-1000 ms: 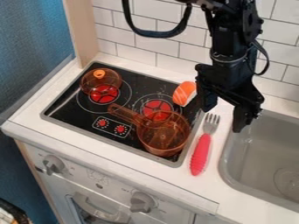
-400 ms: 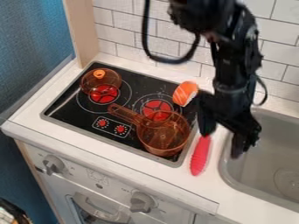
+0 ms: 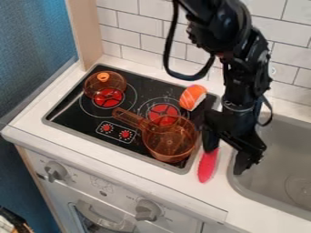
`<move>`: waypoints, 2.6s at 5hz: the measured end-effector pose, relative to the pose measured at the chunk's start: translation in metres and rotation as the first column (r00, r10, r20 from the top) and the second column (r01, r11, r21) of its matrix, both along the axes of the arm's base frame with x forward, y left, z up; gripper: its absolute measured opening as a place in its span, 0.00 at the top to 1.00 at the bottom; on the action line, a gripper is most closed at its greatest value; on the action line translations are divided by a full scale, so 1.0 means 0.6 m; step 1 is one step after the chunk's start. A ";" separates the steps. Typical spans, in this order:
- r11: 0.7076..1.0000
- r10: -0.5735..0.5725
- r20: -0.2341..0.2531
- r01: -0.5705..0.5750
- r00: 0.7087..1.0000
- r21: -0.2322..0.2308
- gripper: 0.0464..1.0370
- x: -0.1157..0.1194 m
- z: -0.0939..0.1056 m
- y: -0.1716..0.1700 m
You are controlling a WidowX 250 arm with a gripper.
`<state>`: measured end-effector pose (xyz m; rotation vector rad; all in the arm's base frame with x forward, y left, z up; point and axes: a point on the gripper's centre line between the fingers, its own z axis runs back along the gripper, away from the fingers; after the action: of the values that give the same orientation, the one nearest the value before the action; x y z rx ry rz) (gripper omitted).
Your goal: Move the red fork to the right burner
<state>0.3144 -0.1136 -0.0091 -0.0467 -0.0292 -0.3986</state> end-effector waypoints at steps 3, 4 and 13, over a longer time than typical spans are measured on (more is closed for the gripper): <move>0.993 0.091 -0.018 -0.090 0.996 0.071 0.04 -0.007 -0.010 0.047; 0.995 0.072 -0.044 -0.068 0.996 0.073 0.09 -0.002 -0.031 0.044; 0.715 0.689 -0.101 -0.696 0.718 -0.069 0.58 0.043 0.082 -0.025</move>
<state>0.3400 -0.1285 0.0401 -0.1461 0.0021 0.3722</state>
